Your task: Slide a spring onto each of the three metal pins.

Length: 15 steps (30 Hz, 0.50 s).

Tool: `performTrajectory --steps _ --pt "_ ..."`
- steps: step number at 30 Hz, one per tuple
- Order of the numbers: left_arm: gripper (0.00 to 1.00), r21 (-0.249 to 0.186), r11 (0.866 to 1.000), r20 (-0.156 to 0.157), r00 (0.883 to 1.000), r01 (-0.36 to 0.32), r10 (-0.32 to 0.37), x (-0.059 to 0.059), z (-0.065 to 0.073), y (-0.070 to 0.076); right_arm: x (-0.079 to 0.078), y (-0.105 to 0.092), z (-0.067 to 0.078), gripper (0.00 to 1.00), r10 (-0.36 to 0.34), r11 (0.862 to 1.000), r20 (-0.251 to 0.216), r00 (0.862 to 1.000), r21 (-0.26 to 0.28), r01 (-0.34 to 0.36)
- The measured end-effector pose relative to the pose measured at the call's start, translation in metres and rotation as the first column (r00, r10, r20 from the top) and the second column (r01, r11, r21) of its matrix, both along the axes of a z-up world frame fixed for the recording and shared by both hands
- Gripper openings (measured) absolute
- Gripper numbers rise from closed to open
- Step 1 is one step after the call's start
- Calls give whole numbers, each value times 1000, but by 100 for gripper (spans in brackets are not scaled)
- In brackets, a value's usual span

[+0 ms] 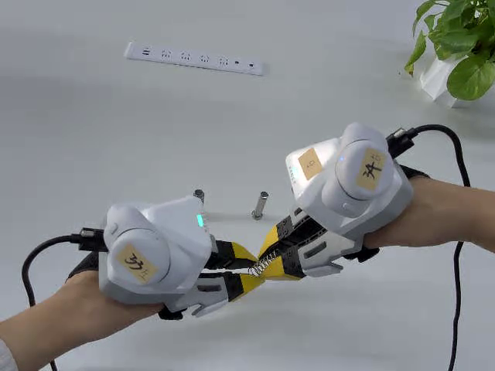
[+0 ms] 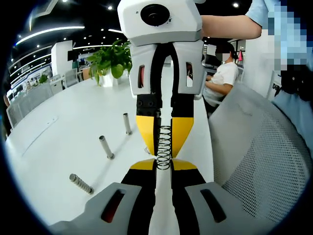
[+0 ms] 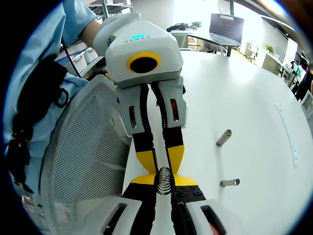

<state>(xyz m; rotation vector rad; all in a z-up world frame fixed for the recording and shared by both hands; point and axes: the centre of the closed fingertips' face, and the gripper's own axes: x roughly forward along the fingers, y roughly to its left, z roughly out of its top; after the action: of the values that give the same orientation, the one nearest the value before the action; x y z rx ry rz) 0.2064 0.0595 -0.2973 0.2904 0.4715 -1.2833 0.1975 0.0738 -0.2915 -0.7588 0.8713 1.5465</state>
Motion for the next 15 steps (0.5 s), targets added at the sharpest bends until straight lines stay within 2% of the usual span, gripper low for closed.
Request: performTrajectory --steps 4,15 --pt "9 7 1000 2 1000 -11 11 2 -1 2 2 -1 0 7 -10 1000 6 1000 3 9" --pt "30 24 997 0 997 -75 75 10 -9 17 8 -14 -1 7 -41 999 16 999 -3 41"
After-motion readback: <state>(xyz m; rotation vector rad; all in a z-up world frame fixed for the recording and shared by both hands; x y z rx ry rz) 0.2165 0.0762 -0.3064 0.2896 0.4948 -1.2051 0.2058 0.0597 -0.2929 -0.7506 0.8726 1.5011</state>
